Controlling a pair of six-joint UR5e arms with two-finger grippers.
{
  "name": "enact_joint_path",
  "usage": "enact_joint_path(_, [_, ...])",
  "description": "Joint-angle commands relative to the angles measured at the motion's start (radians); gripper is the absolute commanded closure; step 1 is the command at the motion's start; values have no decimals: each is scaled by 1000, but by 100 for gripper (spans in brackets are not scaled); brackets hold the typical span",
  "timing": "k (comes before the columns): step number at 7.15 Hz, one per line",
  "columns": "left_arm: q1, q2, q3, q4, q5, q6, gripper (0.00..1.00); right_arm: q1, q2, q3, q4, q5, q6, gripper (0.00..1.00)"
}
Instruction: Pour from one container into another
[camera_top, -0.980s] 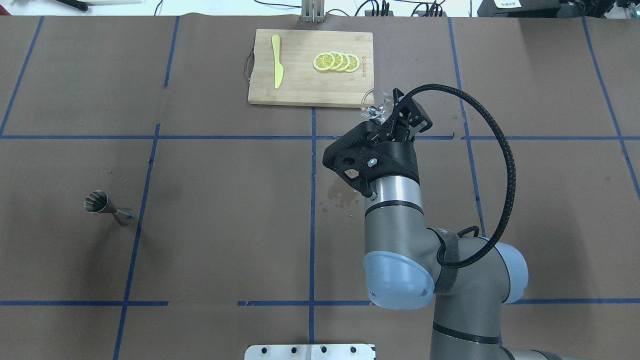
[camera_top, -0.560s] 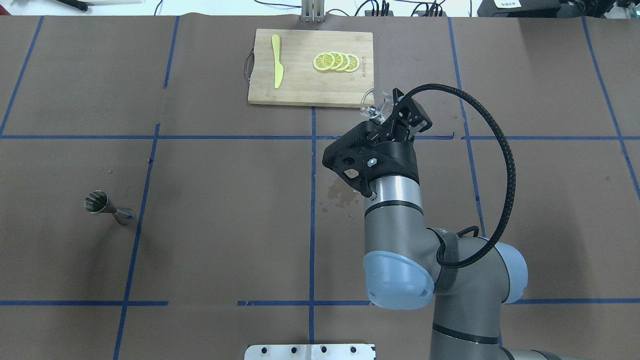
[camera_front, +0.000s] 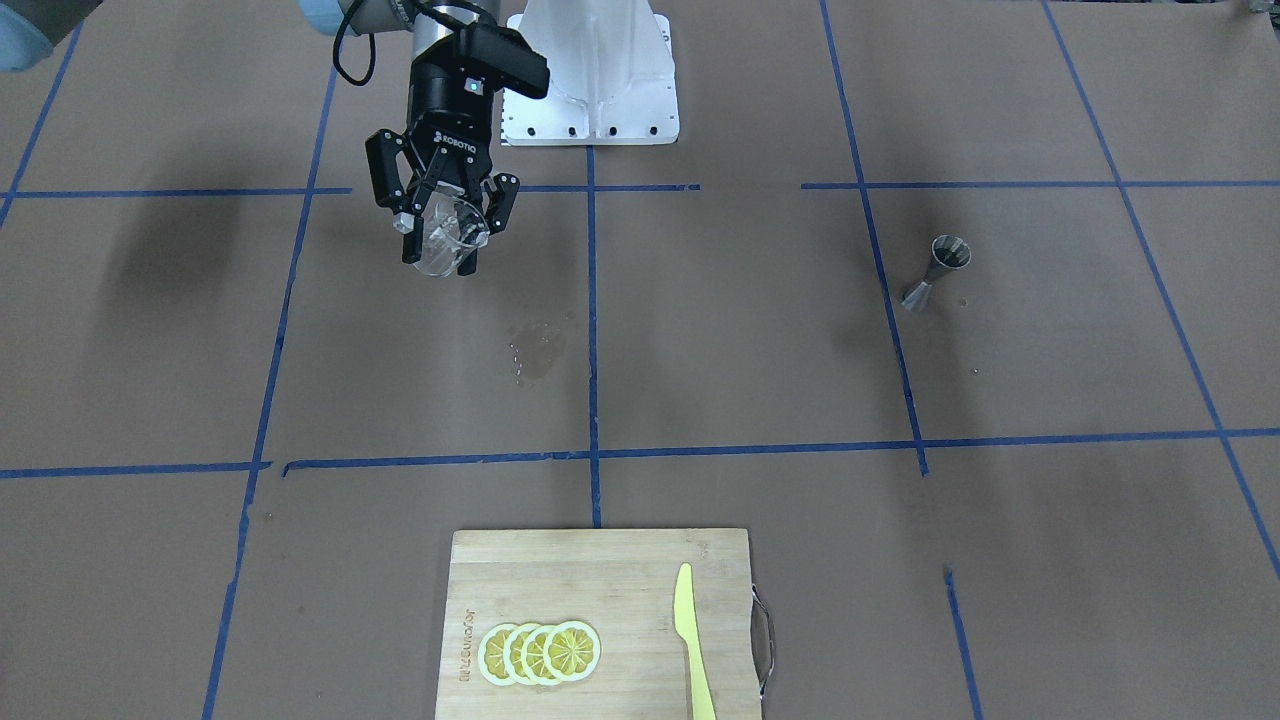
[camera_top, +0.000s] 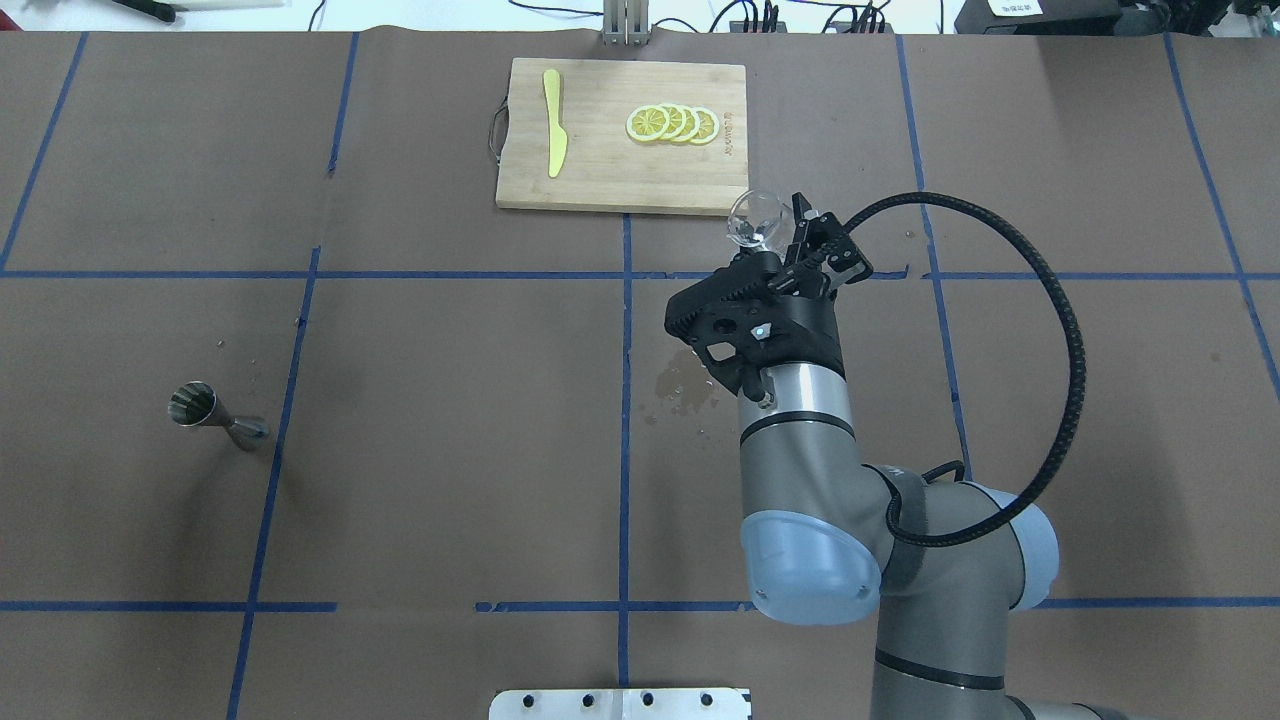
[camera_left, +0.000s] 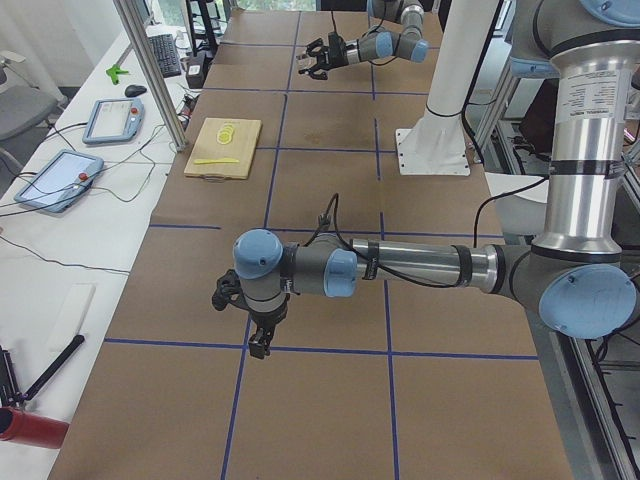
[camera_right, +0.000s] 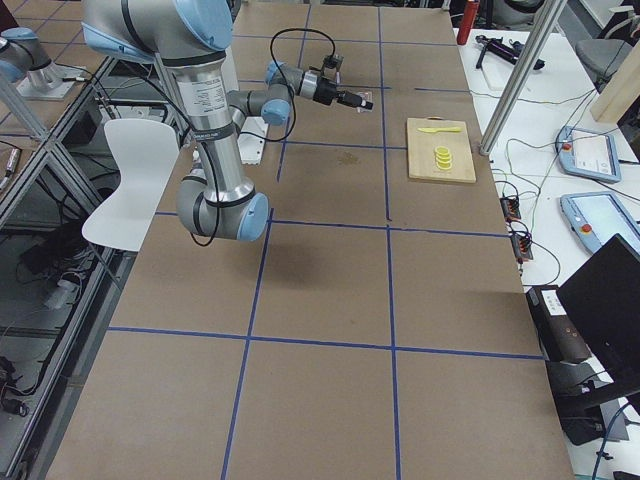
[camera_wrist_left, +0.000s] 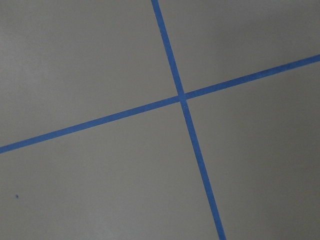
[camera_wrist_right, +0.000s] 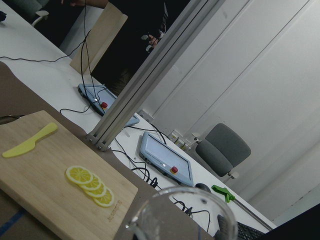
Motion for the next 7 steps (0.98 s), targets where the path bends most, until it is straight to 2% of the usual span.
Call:
enact_joint_path(1, [-1,-1,6,-7,-2,2,0,4,-162,-1,302,30,30,100])
enact_joint_path(3, [-1,3,9,-10,-3,3,0,6,-314,2,452,50,213,100])
enact_joint_path(5, [-1,5,12,-8,-3,2,0,4,-424,4,463,57,438,100])
enact_joint_path(6, [-1,7,9,-7,-3,2,0,4,-492,-5,513,59,450,100])
enact_joint_path(7, [-1,5,5,-5,1,2,0,3,-584,-42,705,59,450,100])
